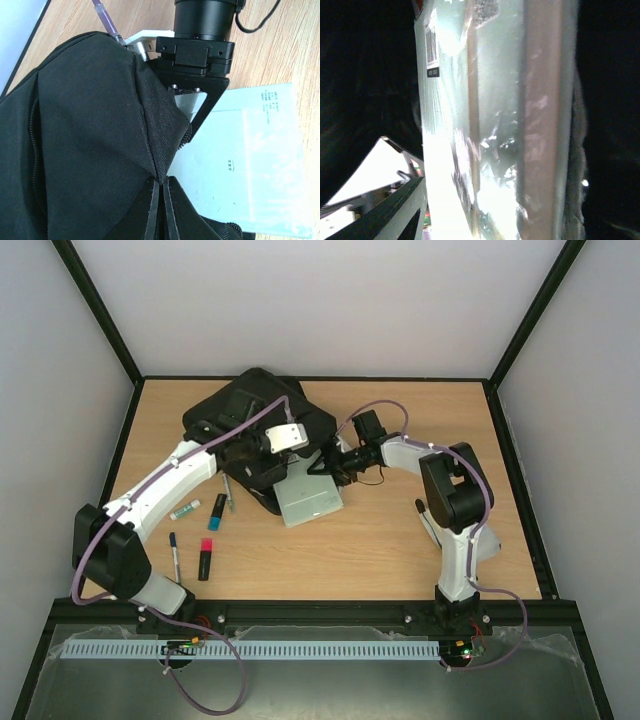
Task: Pack the student bag
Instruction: Place the book in the student bag.
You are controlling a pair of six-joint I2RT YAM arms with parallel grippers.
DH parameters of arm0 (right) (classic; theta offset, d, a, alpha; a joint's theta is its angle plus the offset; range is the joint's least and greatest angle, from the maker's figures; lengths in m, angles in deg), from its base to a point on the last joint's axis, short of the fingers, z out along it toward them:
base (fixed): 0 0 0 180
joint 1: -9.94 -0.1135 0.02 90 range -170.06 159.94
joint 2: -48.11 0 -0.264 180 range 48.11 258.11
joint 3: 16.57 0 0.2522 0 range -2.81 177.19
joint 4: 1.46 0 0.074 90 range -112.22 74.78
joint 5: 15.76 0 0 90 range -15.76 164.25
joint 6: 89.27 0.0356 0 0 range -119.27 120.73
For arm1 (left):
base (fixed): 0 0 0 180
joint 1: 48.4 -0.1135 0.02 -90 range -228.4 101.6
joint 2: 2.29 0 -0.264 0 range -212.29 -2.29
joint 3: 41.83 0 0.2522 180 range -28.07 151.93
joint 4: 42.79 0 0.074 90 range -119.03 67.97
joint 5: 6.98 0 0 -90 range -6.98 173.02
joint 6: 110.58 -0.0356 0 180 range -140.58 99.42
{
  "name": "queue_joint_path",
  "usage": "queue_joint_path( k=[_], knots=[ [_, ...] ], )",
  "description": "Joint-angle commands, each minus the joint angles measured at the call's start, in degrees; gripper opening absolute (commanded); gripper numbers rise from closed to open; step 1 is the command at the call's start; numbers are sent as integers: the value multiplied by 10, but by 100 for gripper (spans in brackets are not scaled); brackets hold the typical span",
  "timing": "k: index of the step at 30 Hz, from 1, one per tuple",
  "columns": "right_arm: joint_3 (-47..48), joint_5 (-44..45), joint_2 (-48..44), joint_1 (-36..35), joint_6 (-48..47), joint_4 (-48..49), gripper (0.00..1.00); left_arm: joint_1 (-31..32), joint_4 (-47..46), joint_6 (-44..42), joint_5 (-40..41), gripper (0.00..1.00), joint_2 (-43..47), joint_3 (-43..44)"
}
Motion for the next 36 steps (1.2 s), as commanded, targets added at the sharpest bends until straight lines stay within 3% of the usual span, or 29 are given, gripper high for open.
queue_joint_path(
  k=[1, 4, 13, 16, 23, 27, 30, 36],
  knots=[
    [10, 59, -44, 3, -68, -61, 62, 3, -31, -17, -33, 2, 45, -13],
    [-11, 85, -73, 3, -111, -84, 69, 1, -39, -19, -34, 2, 50, -22],
    [-67, 186, -184, 4, -256, -164, 77, 0, -79, -14, -85, 2, 30, -20],
    [-88, 164, -213, 4, -357, -215, 82, 0, -81, -13, -105, 2, 21, -10],
    [-170, 204, -354, 0, -593, -276, 79, 7, -88, -45, -147, 3, 30, -13],
    [-227, 257, -424, -43, -693, -272, 79, 40, -99, -67, -151, 2, 54, -32],
    [-245, 291, -432, -89, -716, -255, 80, 67, -100, -91, -144, 2, 69, -50],
    [-275, 337, -431, -173, -800, -235, 90, 77, -94, -109, -115, 2, 76, -65]
  ],
)
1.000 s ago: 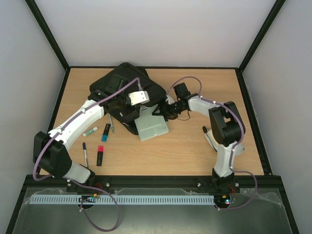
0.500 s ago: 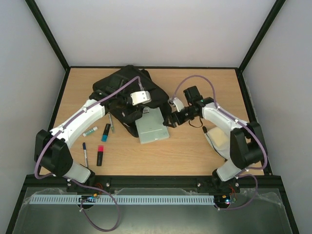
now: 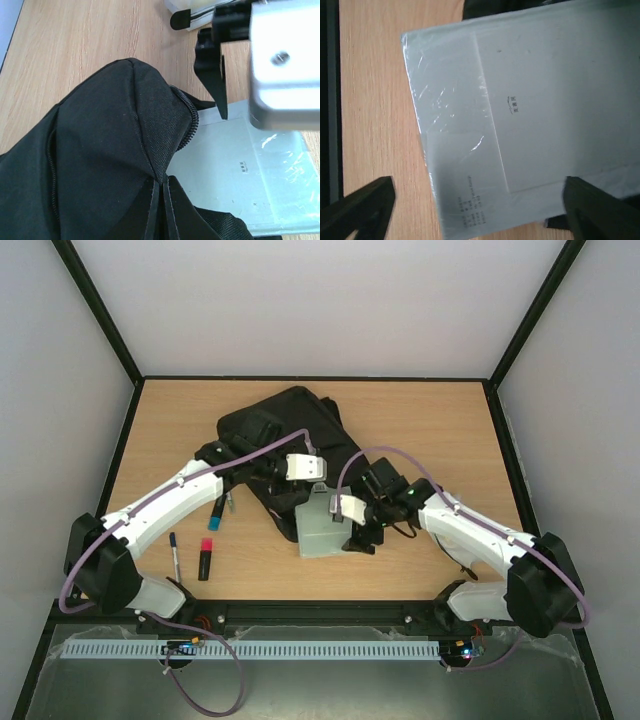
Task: Pack the student bag
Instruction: Place the book in the student bag.
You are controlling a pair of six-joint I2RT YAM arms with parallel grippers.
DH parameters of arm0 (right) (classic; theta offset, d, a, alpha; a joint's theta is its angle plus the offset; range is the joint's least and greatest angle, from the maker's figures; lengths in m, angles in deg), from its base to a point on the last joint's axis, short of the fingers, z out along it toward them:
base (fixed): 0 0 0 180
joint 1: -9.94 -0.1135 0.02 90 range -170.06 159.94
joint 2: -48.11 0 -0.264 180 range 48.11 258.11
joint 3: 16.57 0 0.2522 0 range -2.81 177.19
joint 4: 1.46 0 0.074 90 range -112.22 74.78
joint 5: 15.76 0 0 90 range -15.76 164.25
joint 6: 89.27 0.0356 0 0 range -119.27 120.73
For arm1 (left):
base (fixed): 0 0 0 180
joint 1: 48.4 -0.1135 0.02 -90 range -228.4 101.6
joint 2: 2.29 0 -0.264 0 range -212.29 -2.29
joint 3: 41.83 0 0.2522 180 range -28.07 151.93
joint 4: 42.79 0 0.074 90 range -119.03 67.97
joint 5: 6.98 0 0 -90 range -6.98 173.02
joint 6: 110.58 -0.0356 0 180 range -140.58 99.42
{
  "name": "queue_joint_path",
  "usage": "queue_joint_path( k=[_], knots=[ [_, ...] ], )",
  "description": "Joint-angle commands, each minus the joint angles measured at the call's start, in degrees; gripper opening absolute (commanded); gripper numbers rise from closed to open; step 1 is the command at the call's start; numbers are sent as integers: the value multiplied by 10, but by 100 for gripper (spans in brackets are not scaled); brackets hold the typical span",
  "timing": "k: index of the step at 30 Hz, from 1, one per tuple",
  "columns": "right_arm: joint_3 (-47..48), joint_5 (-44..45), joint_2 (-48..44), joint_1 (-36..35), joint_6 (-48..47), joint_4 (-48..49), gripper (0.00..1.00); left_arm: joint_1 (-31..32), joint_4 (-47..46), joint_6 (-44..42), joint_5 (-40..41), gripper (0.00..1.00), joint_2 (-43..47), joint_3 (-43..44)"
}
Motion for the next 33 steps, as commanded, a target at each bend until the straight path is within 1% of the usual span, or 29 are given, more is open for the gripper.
queue_joint_path(
  k=[1, 2, 5, 9, 14, 17, 20, 24, 27, 33],
  knots=[
    [-38, 64, -4, -52, -106, 10, 96, -1, -41, -38, -18, 2, 35, 3],
    [-50, 81, -8, -64, -132, 23, 98, -4, -34, -39, -13, 2, 37, 7],
    [-82, 113, -21, -84, -188, 61, 99, -10, -3, -41, -12, 2, 39, 19],
    [-82, 132, -8, -93, -205, 88, 98, -13, 13, -36, -13, 2, 50, 14],
    [-89, 172, 16, -93, -199, 139, 95, -13, 14, -36, -9, 2, 57, 6],
    [-100, 220, 36, -94, -201, 186, 94, -12, 21, -42, -11, 2, 57, 10],
    [-100, 272, 50, -92, -180, 250, 91, -12, 24, -48, -13, 2, 55, 13],
    [-81, 277, 58, -91, -176, 263, 89, -12, 26, -54, -17, 2, 53, 11],
    [-78, 293, 67, -90, -174, 290, 87, -12, 26, -55, -22, 2, 52, 10],
    [-53, 279, 84, -88, -96, 319, 83, -11, 21, -49, -29, 2, 50, 9]
  ],
)
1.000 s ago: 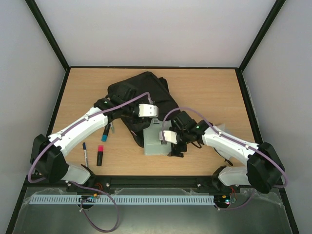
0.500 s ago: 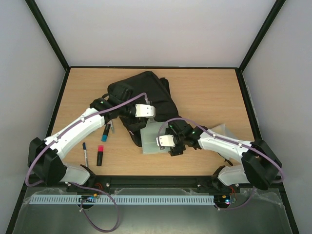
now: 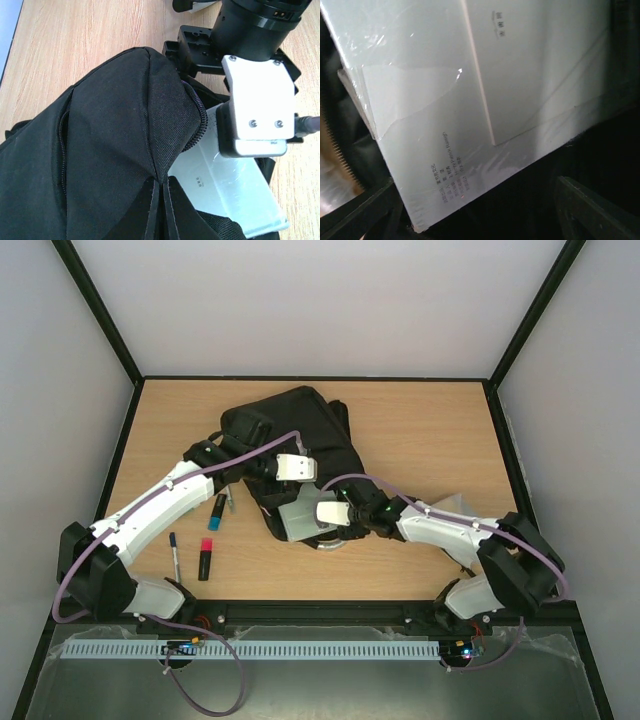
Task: Pack the student bag
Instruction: Place the book in the student bag.
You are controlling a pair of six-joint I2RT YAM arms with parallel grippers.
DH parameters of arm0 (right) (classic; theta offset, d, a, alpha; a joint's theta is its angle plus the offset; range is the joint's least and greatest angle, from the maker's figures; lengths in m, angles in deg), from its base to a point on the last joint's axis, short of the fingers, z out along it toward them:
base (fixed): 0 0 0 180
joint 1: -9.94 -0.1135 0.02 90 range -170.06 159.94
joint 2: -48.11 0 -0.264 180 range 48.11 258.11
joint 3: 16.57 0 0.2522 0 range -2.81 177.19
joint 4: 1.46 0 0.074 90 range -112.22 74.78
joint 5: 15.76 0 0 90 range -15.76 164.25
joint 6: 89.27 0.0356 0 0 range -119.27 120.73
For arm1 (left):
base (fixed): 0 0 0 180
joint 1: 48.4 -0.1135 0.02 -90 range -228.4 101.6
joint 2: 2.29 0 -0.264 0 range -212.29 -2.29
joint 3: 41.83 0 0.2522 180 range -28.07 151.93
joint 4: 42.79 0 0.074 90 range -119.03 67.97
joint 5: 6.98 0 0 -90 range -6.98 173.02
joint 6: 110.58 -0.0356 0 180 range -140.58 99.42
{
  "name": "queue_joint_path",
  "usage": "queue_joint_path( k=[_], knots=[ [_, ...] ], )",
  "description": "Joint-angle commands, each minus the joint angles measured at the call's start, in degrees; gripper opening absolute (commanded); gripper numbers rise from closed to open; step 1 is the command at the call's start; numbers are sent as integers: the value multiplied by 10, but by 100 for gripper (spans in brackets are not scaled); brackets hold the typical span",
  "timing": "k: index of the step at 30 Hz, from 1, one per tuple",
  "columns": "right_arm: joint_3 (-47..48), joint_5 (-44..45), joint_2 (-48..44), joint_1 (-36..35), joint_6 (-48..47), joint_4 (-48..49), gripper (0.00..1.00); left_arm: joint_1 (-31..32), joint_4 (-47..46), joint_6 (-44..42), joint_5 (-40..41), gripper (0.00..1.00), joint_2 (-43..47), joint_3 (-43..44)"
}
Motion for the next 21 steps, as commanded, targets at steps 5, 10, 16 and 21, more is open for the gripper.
queue_joint_path(
  k=[5, 10, 16, 21],
  knots=[
    [44, -15, 41, 1, 130, 62, 80, -1, -32, -4, -42, 3, 19, 11],
    [68, -130, 14, 0, 78, -54, 78, -2, -33, -2, -38, 2, 20, 12],
    [84, -172, 16, -9, 68, -85, 71, -3, -35, 9, -36, 2, 23, 13],
    [100, -184, 51, -14, 50, -64, 57, -4, -36, 25, -41, 2, 19, 22]
  ],
)
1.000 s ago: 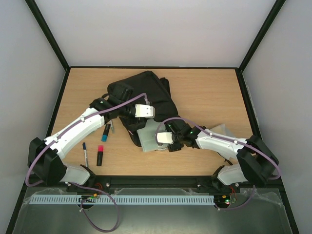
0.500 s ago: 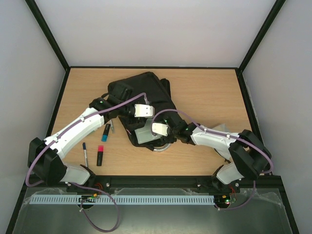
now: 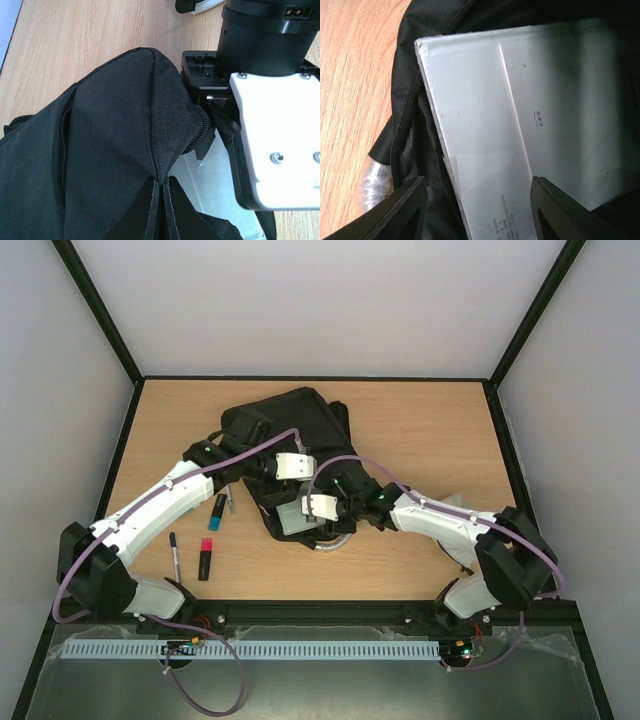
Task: Pack the student bag
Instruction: Place the book in the student bag.
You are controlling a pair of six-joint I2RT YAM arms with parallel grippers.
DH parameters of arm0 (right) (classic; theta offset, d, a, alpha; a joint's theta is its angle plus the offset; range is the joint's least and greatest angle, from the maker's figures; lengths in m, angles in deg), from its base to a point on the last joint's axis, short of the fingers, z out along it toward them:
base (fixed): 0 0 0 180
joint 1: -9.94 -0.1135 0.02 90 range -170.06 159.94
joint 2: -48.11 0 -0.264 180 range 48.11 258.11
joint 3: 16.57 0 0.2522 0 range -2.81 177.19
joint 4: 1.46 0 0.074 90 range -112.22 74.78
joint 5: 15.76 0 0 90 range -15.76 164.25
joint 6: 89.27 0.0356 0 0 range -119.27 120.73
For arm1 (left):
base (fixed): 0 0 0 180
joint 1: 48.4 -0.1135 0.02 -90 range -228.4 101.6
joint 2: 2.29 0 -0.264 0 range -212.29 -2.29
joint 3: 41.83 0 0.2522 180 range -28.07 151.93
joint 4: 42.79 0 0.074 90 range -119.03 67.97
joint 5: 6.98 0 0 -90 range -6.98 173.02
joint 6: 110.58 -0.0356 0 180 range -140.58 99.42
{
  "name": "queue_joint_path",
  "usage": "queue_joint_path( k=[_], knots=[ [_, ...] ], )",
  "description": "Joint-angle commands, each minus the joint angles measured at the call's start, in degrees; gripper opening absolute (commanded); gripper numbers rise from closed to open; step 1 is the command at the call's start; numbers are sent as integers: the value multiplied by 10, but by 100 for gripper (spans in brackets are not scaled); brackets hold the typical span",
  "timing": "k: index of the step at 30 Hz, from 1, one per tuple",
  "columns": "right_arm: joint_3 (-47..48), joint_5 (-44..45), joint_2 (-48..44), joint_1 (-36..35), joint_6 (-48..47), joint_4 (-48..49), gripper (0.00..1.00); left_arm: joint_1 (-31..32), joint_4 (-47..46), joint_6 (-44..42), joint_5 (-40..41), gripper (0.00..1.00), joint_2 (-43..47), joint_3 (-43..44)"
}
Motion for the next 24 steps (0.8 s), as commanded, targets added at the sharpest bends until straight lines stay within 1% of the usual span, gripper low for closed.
queue_joint_path(
  k=[1, 7, 11, 14, 17, 20, 22, 24],
  knots=[
    [21, -31, 32, -12, -30, -11, 56, -1, -36, 12, -39, 3, 19, 23],
    [23, -10, 64, -21, -70, 15, 55, -1, -33, 13, -37, 2, 22, 25],
    [20, 19, 79, -27, -79, 49, 47, -2, -41, 25, -33, 2, 23, 24],
    [9, 67, 91, -32, -76, 106, 39, -3, -48, 33, -35, 2, 23, 27],
    [6, 125, 106, -34, -52, 175, 39, -4, -49, 39, -40, 2, 22, 30],
    [-1, 188, 119, -34, -17, 268, 39, -5, -51, 41, -44, 2, 22, 32],
    [1, 213, 131, -34, 3, 300, 39, -6, -53, 42, -45, 3, 21, 33],
    [7, 228, 146, -34, 13, 308, 39, -8, -55, 43, -47, 2, 20, 34]
  ],
)
